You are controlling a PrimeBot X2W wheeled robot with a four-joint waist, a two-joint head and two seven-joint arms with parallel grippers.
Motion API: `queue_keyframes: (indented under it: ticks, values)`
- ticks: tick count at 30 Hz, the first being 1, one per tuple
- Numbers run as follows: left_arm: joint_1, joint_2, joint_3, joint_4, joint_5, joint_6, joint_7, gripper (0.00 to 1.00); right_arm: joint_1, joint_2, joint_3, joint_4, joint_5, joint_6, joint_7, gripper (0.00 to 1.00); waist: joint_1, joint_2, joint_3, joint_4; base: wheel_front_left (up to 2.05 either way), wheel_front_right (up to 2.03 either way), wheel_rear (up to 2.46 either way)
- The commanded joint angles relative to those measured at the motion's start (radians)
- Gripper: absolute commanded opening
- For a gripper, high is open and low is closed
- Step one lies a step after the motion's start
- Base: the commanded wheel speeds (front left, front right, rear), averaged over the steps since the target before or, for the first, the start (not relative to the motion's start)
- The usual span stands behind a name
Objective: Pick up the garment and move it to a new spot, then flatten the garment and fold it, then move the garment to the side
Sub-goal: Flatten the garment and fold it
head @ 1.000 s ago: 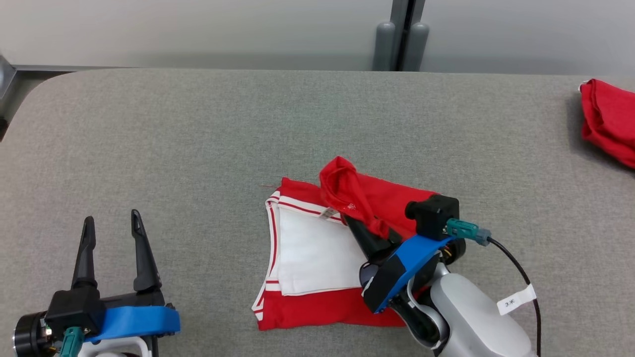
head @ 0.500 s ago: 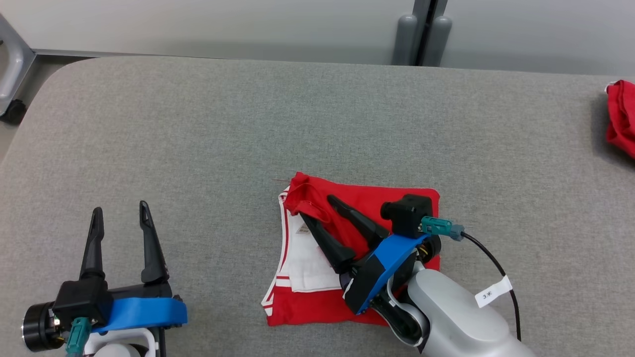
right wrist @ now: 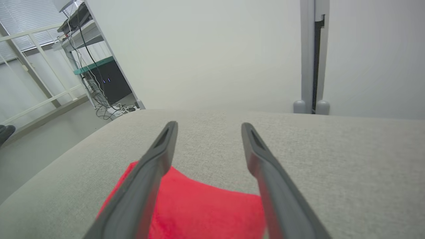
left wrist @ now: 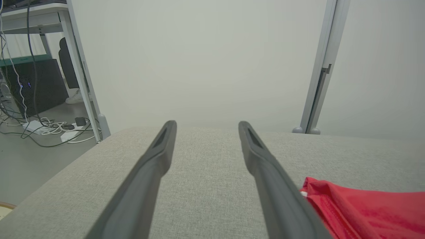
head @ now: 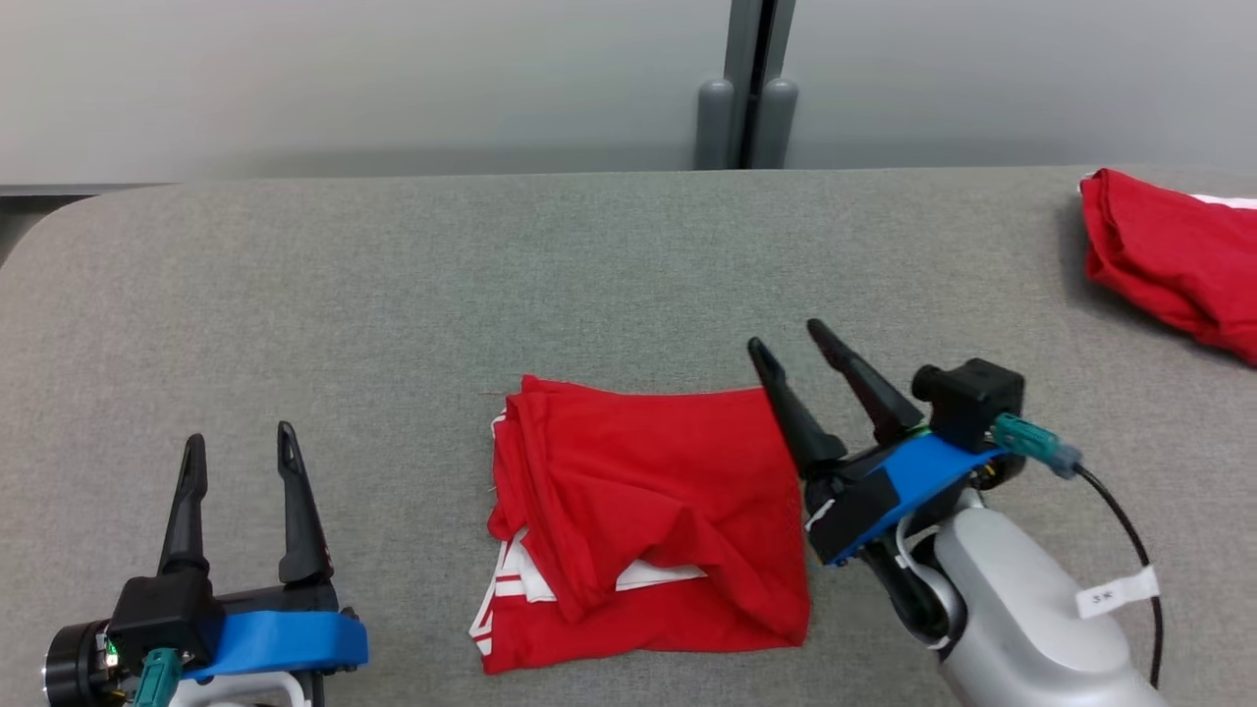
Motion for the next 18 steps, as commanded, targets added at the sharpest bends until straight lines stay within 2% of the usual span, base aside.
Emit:
queue_keyframes:
  ticks: [1,8,18]
  values:
    - [0.010,-0.001,0.005,-0.001,0.005,-0.003,-0.004,1.00,0.038,-0.017,-0.046,-0.037,-0.026,0.001,-0.005,1.00,-0.0001,0.0000,-0.012,-0.019,0.00,0.00,0.00]
    - [0.032,-0.001,0.014,0.005,0.011,-0.007,-0.004,1.00,0.158,-0.041,-0.189,-0.146,-0.090,0.001,-0.005,1.00,-0.0001,0.0000,-0.033,-0.055,0.00,0.00,0.00]
    - [0.057,0.003,0.033,0.016,0.020,-0.017,-0.004,1.00,0.346,-0.025,-0.371,-0.277,-0.164,0.001,0.001,1.00,-0.0001,0.0000,-0.057,-0.081,0.00,0.00,0.00]
